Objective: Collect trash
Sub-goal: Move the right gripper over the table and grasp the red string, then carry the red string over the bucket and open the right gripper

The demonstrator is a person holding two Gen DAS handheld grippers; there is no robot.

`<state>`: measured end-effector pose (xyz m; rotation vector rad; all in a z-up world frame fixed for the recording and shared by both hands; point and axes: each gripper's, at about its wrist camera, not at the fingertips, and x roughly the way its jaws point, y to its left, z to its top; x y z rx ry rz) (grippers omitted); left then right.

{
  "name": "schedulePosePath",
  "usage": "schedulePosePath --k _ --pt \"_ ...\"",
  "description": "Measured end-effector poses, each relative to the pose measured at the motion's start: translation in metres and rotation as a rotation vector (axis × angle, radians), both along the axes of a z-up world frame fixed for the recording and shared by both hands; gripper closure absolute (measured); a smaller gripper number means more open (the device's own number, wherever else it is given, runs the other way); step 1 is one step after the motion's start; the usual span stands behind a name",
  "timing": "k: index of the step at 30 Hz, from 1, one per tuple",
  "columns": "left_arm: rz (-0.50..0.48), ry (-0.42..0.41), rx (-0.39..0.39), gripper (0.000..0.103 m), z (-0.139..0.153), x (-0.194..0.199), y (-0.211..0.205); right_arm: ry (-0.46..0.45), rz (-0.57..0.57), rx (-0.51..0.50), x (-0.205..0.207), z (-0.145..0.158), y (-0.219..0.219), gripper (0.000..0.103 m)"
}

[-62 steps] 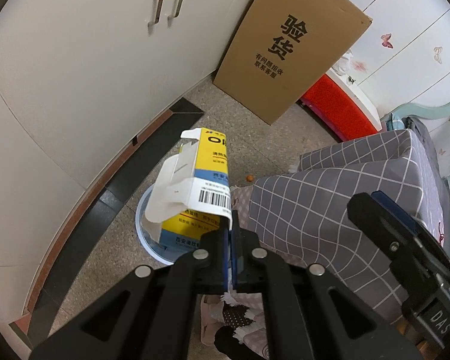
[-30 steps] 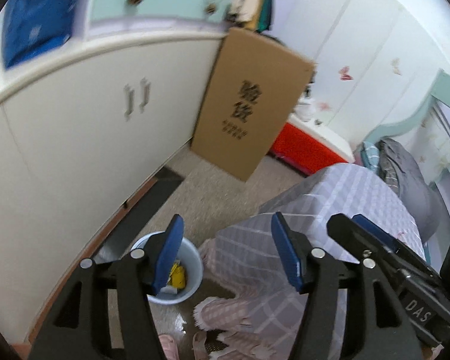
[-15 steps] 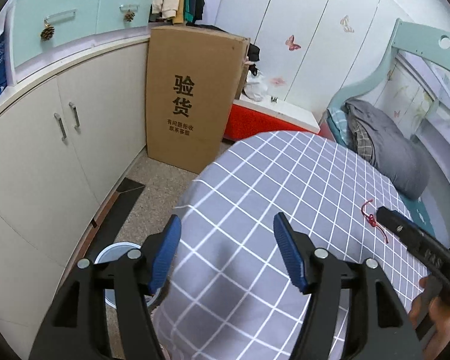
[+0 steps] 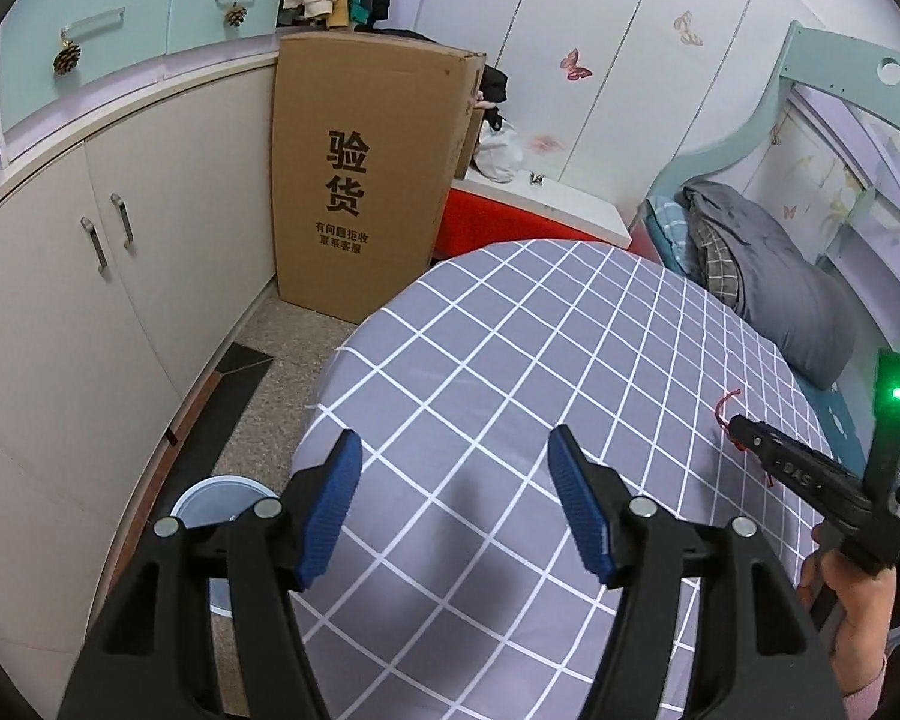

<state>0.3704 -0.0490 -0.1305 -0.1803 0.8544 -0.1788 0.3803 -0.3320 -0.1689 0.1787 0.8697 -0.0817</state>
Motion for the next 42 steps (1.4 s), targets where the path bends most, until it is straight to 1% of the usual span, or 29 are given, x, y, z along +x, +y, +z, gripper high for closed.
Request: schedulePosePath --k 1,2,4,9,12,15,17,20,23,25,27,29,30,31,32,33,34,35,36,37,39,40,41,42 --pt "0.001 0.000 -0.002 0.040 0.000 0.000 0.003 0.005 0.005 -0.010 0.002 -0.002 0.003 0.093" --pt "0.002 0.000 -0.004 0.040 0.000 0.000 0.005 0.004 0.009 -0.019 0.002 -0.002 0.006 0.095" --pt "0.006 -0.001 -0.010 0.040 -0.001 -0.001 0.011 -0.011 0.027 -0.023 0.000 0.000 0.015 0.096" --pt "0.035 0.001 -0.027 0.040 -0.005 -0.002 0.038 -0.050 0.142 0.047 -0.005 0.017 0.063 0.097" --pt "0.064 0.010 -0.040 0.040 -0.010 -0.002 0.059 -0.066 0.245 0.098 -0.008 0.029 0.110 0.097" --pt "0.099 0.022 -0.063 0.040 -0.016 -0.004 0.088 -0.080 0.350 0.138 -0.010 0.037 0.168 0.097" --pt "0.127 0.028 -0.081 0.040 -0.021 -0.008 0.111 -0.086 0.422 0.150 -0.013 0.040 0.214 0.097" --pt "0.177 0.033 -0.098 0.038 -0.031 -0.015 0.149 -0.068 0.500 0.167 -0.014 0.034 0.273 0.097" --pt "0.242 0.035 -0.112 0.038 -0.043 -0.023 0.193 -0.036 0.564 0.185 -0.012 0.020 0.332 0.097" --pt "0.303 0.047 -0.127 0.038 -0.057 -0.029 0.227 -0.010 0.600 0.199 -0.010 0.007 0.369 0.097" --pt "0.343 0.068 -0.149 0.038 -0.073 -0.031 0.254 0.016 0.634 0.185 -0.011 -0.010 0.408 0.097" --pt "0.389 0.101 -0.152 0.038 -0.095 -0.033 0.281 0.043 0.657 0.174 -0.010 -0.026 0.433 0.097" --pt "0.405 0.115 -0.155 0.038 -0.105 -0.034 0.293 0.062 0.666 0.155 -0.008 -0.041 0.449 0.097" --pt "0.428 0.139 -0.163 0.038 -0.122 -0.034 0.308 0.076 0.669 0.142 -0.005 -0.052 0.459 0.097" --pt "0.440 0.154 -0.169 0.038 -0.132 -0.032 0.316 0.093 0.669 0.131 0.000 -0.064 0.465 0.097" --pt "0.451 0.174 -0.178 0.038 -0.144 -0.031 0.324 0.125 0.662 0.125 0.006 -0.083 0.474 0.097" --pt "0.456 0.201 -0.192 0.038 -0.160 -0.028 0.332 0.150 0.656 0.124 0.010 -0.097 0.477 0.097" --pt "0.464 0.232 -0.204 0.038 -0.178 -0.025 0.340 0.175 0.652 0.121 0.015 -0.112 0.480 0.097" --pt "0.472 0.253 -0.212 0.038 -0.193 -0.022 0.345 0.210 0.641 0.117 0.022 -0.133 0.483 0.097" --pt "0.481 0.284 -0.223 0.038 -0.214 -0.019 0.352 0.232 0.633 0.115 0.026 -0.146 0.484 0.097" --pt "0.503 0.330 -0.237 0.038 -0.246 -0.013 0.362 0.282 0.616 0.108 0.036 -0.178 0.485 0.097" --pt "0.510 0.360 -0.247 0.038 -0.267 -0.009 0.366 0.314 0.604 0.110 0.042 -0.198 0.484 0.097" --pt "0.516 0.395 -0.248 0.038 -0.288 -0.005 0.369 0.335 0.595 0.110 0.045 -0.212 0.482 0.097" --pt "0.518 0.413 -0.247 0.038 -0.301 -0.003 0.370 0.356 0.586 0.106 0.048 -0.227 0.482 0.097"
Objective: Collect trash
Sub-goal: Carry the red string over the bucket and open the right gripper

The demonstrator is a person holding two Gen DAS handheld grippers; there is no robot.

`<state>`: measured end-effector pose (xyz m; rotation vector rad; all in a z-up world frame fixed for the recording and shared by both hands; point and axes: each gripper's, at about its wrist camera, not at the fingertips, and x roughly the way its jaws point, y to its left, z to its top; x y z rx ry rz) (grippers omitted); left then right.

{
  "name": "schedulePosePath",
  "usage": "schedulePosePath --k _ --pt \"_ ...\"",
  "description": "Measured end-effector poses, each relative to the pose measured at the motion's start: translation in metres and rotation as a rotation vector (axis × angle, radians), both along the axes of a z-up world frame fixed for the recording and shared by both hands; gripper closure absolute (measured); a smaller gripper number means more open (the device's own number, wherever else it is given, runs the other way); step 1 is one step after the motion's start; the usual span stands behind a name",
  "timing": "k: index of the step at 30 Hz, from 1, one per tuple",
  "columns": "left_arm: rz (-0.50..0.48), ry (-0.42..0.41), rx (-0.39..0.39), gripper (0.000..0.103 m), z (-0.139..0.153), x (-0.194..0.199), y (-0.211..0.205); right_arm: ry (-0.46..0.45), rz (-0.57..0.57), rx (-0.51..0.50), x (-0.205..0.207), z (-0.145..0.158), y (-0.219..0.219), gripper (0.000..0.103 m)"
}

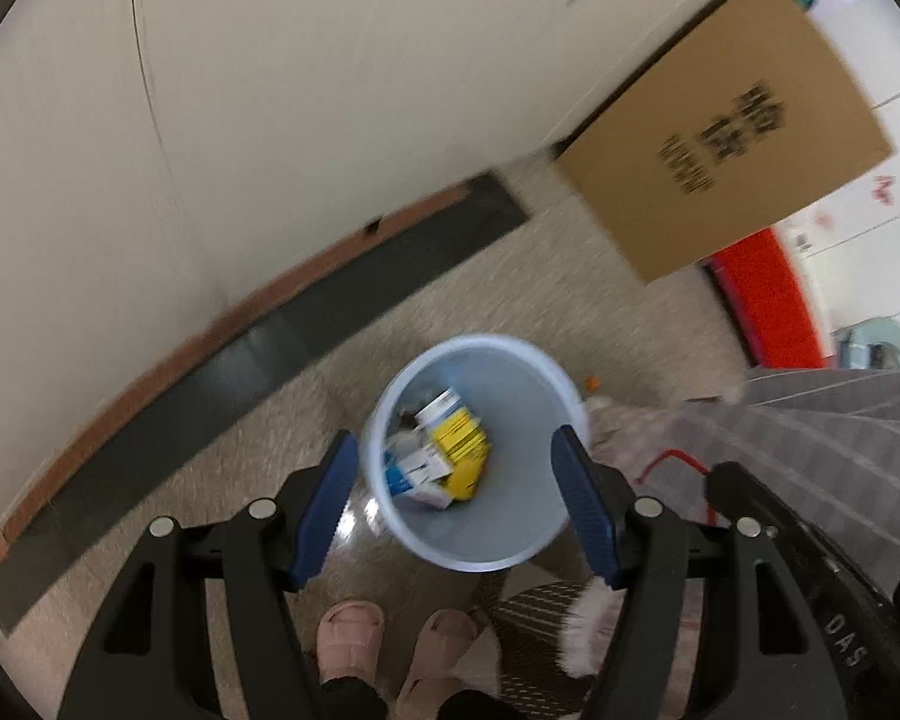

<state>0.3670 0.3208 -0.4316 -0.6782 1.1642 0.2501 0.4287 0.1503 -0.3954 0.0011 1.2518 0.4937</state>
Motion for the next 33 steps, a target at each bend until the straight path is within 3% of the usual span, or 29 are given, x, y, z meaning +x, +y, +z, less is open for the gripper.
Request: schedulePosePath --k 3,7,13,15,19,28,30,32,33 --pt "-0.009 0.051 -0.020 0.038 -0.053 0.010 0.002 0.068 -0.026 -0.026 0.012 -0.049 -0.004 0.097" --pt "-0.035 0.118 -0.057 0.041 -0.116 0.017 -0.004 0.124 -0.056 -0.050 0.020 -0.093 -0.012 0.097" --pt "-0.059 0.218 -0.033 0.052 -0.183 0.021 -0.013 0.169 -0.059 -0.063 0.027 -0.137 -0.017 0.097" --pt "-0.072 0.235 -0.030 0.059 -0.193 0.021 -0.016 0.174 -0.056 -0.067 0.028 -0.146 -0.016 0.097" --pt "-0.087 0.268 -0.063 0.085 -0.215 0.022 -0.018 0.187 -0.049 -0.067 0.027 -0.159 -0.014 0.097" --pt "-0.094 0.261 -0.064 0.088 -0.219 0.021 -0.015 0.154 -0.047 -0.077 0.025 -0.158 -0.010 0.094" --pt "-0.090 0.259 -0.061 0.088 -0.218 0.021 -0.016 0.152 -0.047 -0.087 0.025 -0.156 -0.011 0.086" --pt "-0.087 0.262 -0.063 0.088 -0.219 0.021 -0.017 0.139 -0.060 -0.093 0.025 -0.153 -0.013 0.041" --pt "-0.089 0.264 -0.061 0.088 -0.219 0.022 -0.017 0.124 -0.066 -0.094 0.023 -0.150 -0.014 0.041"
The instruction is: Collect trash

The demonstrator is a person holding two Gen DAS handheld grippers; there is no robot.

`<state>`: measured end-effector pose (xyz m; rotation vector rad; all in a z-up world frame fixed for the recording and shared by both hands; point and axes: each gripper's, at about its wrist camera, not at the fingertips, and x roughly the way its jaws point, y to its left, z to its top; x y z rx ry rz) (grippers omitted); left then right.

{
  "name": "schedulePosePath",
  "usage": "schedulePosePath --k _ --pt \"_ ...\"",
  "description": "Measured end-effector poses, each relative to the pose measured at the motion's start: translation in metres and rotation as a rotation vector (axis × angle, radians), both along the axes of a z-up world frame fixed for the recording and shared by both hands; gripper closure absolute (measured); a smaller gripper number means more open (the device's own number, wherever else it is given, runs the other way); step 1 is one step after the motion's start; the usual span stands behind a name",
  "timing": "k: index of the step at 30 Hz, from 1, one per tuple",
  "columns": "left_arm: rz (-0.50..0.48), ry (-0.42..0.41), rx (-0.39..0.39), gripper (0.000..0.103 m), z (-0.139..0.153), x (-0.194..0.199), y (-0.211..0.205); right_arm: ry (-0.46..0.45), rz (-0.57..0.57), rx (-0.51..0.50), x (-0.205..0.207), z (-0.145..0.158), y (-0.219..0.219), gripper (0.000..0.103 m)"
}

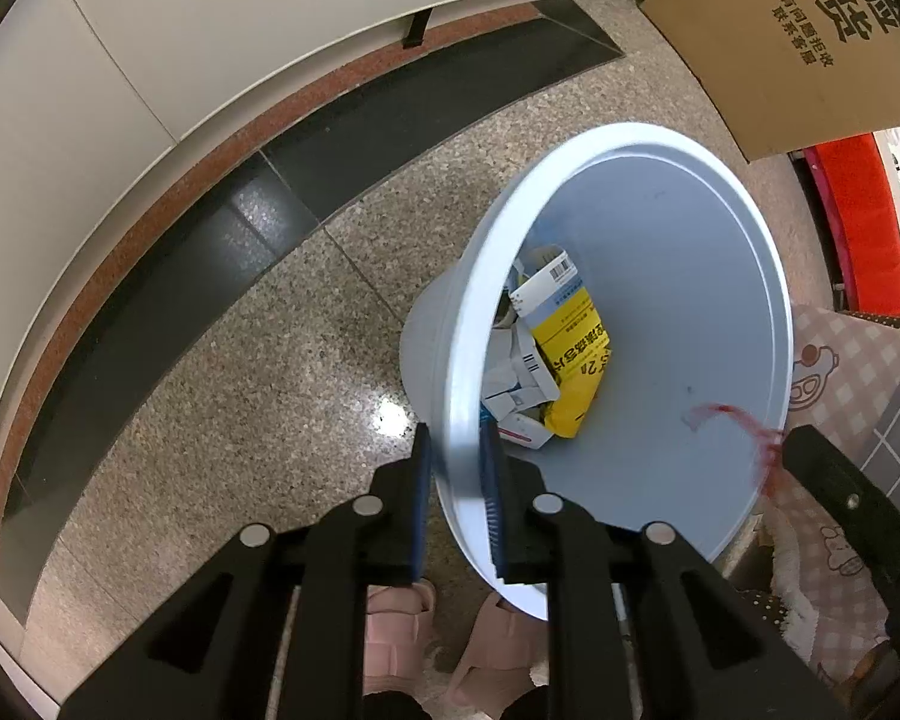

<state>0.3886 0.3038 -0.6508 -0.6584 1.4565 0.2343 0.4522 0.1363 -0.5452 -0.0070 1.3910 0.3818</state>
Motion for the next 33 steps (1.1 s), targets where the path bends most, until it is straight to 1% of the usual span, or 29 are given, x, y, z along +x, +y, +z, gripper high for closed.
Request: schedulePosePath --k 5,7,8,9,11,12,13,14,16,18,20,21,24,25,27,29,30,31,33 --pt "-0.019 0.022 0.016 0.085 0.001 0.002 -0.002 -0.017 -0.001 -0.016 -0.003 0.014 -0.001 0.041" --pt "-0.032 0.019 0.044 0.085 0.010 0.003 -0.002 -0.046 0.012 -0.045 -0.005 0.026 0.001 0.041" --pt "-0.048 0.002 0.074 0.083 0.021 0.004 -0.002 -0.064 0.022 -0.059 -0.006 0.032 0.003 0.041" --pt "-0.053 -0.008 0.090 0.080 0.027 0.004 -0.001 -0.081 0.029 -0.073 -0.007 0.039 0.005 0.041" --pt "-0.045 -0.040 0.149 0.063 0.051 0.004 0.003 -0.123 0.046 -0.098 -0.011 0.059 0.011 0.041" --pt "-0.035 -0.063 0.170 0.061 0.063 0.002 0.006 -0.137 0.050 -0.104 -0.013 0.067 0.012 0.041" --pt "-0.022 -0.095 0.193 0.058 0.080 0.000 0.010 -0.162 0.057 -0.113 -0.016 0.081 0.015 0.041" --pt "-0.012 -0.115 0.207 0.053 0.093 -0.002 0.013 -0.181 0.060 -0.115 -0.018 0.091 0.017 0.041" --pt "0.006 -0.170 0.232 0.049 0.126 -0.009 0.017 -0.219 0.060 -0.114 -0.025 0.119 0.018 0.041" --pt "-0.002 -0.227 0.262 0.047 0.161 -0.018 0.015 -0.258 0.056 -0.097 -0.033 0.151 0.019 0.039" --pt "-0.007 -0.259 0.295 0.041 0.188 -0.026 0.014 -0.296 0.050 -0.082 -0.042 0.179 0.016 0.038" --pt "-0.007 -0.291 0.308 0.041 0.209 -0.033 0.011 -0.329 0.047 -0.072 -0.049 0.200 0.014 0.038" --pt "-0.005 -0.335 0.327 0.038 0.251 -0.047 0.007 -0.400 0.045 -0.050 -0.068 0.246 0.008 0.037" --pt "-0.008 -0.361 0.332 0.038 0.271 -0.054 0.001 -0.433 0.043 -0.036 -0.078 0.267 0.003 0.036" --pt "-0.015 -0.404 0.331 0.036 0.300 -0.063 -0.007 -0.495 0.036 -0.025 -0.097 0.303 -0.009 0.036" --pt "-0.025 -0.465 0.336 0.034 0.340 -0.077 -0.021 -0.548 0.022 -0.002 -0.116 0.335 -0.021 0.033" --pt "-0.030 -0.493 0.337 0.034 0.355 -0.084 -0.027 -0.570 0.016 0.004 -0.124 0.346 -0.027 0.033" --pt "-0.033 -0.531 0.347 0.032 0.376 -0.092 -0.034 -0.606 0.004 0.012 -0.136 0.363 -0.037 0.032" --pt "-0.043 -0.596 0.369 0.030 0.408 -0.108 -0.048 -0.651 -0.012 0.036 -0.155 0.389 -0.054 0.030"
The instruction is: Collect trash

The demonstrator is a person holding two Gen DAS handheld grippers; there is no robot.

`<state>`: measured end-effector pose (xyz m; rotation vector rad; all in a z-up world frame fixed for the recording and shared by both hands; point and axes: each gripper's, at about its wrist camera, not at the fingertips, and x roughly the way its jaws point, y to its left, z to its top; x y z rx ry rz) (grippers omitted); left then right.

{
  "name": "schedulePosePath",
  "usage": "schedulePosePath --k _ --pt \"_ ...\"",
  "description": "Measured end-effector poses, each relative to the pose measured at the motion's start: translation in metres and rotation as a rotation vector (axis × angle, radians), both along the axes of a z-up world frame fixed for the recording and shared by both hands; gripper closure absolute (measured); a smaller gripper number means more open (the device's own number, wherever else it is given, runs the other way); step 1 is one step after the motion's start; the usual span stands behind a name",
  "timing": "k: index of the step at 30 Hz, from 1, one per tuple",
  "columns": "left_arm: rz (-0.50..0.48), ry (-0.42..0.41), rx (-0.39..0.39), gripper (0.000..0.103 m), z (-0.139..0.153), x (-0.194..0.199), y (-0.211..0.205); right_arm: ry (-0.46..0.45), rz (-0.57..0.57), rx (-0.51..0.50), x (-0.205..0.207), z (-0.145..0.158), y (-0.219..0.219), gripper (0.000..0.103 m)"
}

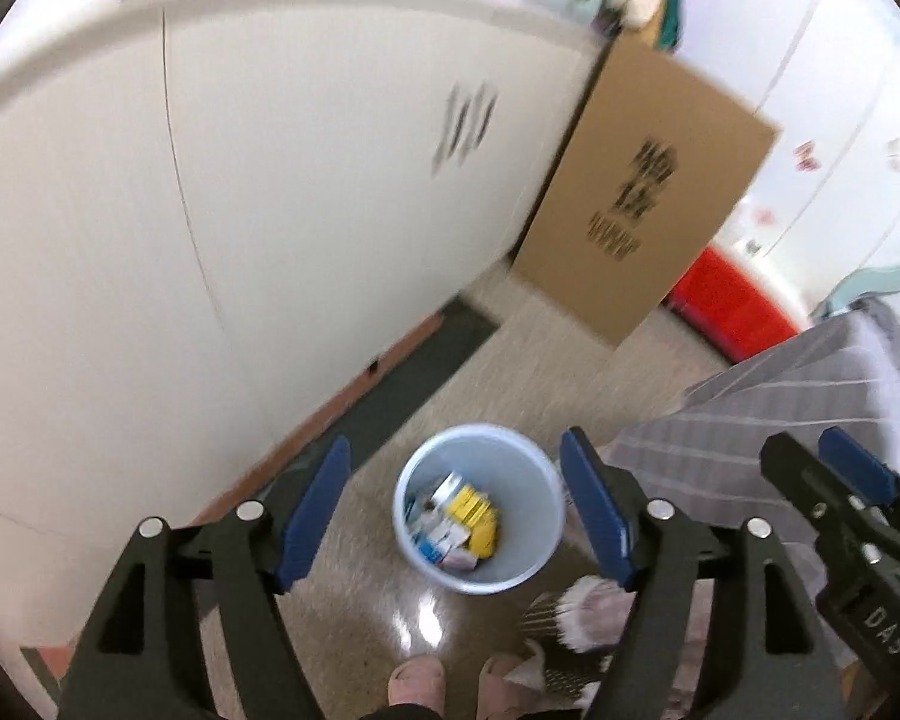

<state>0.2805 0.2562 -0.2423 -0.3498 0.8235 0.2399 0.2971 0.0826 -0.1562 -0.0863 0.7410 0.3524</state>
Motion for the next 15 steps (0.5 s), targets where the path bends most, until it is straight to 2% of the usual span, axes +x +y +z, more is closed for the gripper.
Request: schedulePosePath --k 2,7,15 --pt "-0.027 -0.071 0.031 0.026 0.039 -0.021 -0.019 -0.059 -0.013 0.029 -0.023 0.029 -0.020 0.028" --pt "-0.099 -0.213 0.108 0.023 0.111 -0.070 -0.067 -0.186 -0.043 0.092 -0.081 0.088 -0.069 0.024" --pt "-0.177 -0.380 0.221 0.019 0.182 -0.142 -0.143 -0.346 -0.103 0.150 -0.162 0.145 -0.136 0.017"
